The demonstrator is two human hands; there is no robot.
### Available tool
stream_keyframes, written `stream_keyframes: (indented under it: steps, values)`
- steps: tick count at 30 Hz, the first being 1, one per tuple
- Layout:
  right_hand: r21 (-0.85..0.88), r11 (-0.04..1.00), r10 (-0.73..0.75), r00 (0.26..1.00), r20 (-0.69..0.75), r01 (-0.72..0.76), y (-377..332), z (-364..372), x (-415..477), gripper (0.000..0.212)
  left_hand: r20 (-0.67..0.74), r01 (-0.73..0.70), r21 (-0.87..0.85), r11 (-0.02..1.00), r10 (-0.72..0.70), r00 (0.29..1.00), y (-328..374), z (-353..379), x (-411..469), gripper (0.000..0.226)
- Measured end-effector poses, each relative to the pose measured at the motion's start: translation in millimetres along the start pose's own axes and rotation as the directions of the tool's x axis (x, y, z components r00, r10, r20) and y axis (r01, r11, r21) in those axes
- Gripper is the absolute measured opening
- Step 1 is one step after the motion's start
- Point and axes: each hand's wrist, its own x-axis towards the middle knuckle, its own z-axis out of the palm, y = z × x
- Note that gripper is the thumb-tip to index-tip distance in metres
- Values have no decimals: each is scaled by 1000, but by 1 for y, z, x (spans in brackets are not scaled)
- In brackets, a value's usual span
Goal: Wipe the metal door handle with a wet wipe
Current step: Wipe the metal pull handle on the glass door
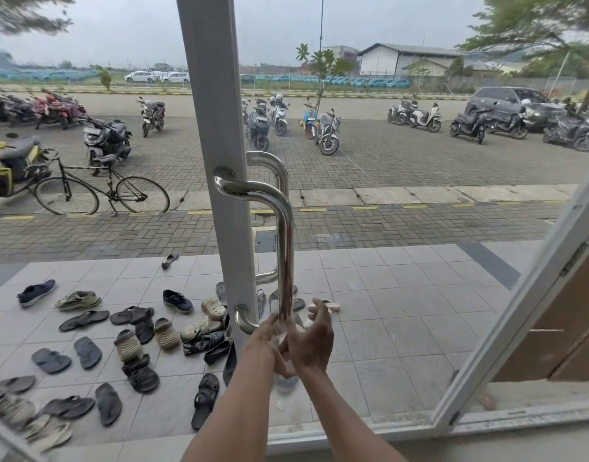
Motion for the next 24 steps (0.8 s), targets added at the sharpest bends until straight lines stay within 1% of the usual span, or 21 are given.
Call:
stream_keyframes:
  steps: [1,2,3,4,6,8,9,10,12,13,14,15,16,17,18,19,20,21,22,23,24]
  values:
    - [-1,995,100,995,6,-100,7,0,-4,43,1,-11,24,1000,11,1000,1,-1,1,47]
    - [-9,981,193,980,47,-193,12,0,-6,35,3,-23,57,998,23,1000,1,-3,3,49]
    - [-30,966,260,959,110,-258,17,1,-8,29,-3,-30,82,996,30,1000,1,-4,6,52]
    - [-52,956,294,940,175,-290,20,1,-8,26,-9,-31,92,995,32,999,2,-5,8,54]
    - [-70,957,290,927,238,-281,23,4,-7,23,1,-33,103,994,33,999,4,-5,8,61]
    - [-101,968,247,940,238,-229,22,10,-5,29,-1,-56,125,991,56,998,5,-6,8,64]
    - [-112,973,225,945,238,-203,21,14,-4,33,10,-99,142,985,99,995,4,-8,8,62]
    - [-107,974,219,945,243,-198,21,17,-2,36,40,-196,171,966,192,981,1,-11,10,59]
    - [-47,966,256,936,241,-252,20,22,1,41,91,-401,178,899,391,916,-1,-14,13,56]
    - [-14,957,286,929,233,-291,20,23,1,41,85,-448,171,877,440,894,-1,-14,13,58]
    - [10,949,306,924,228,-316,20,24,1,40,23,-487,201,850,492,870,-2,-13,11,62]
    - [29,943,317,922,222,-331,20,25,0,37,-134,-522,290,802,574,808,-3,-13,9,66]
    - [49,937,328,921,210,-345,20,26,-1,34,-295,-531,441,723,676,675,-2,-16,10,64]
    - [70,931,339,920,194,-358,19,27,-2,30,-343,-518,619,590,797,497,-3,-20,10,56]
    - [82,926,350,919,183,-369,18,29,-3,26,-281,-477,786,394,914,293,-4,-29,15,46]
    - [87,925,352,920,175,-370,18,30,-3,24,-145,-393,901,186,981,131,-4,-41,21,40]
    - [84,928,345,922,174,-363,17,31,-3,22,37,-285,959,-17,997,67,-5,-54,27,44]
    - [78,934,332,927,175,-349,15,32,-3,23,224,-195,960,-202,969,100,-4,-65,34,57]
    - [72,941,316,933,173,-332,14,32,-2,24,362,-115,931,-346,915,180,-1,-75,40,70]
    - [67,948,296,941,165,-311,12,33,-2,24,457,-55,887,-458,856,242,2,-83,43,78]
    - [65,956,274,950,149,-286,10,34,-2,23,518,-35,848,-529,812,268,5,-87,45,82]
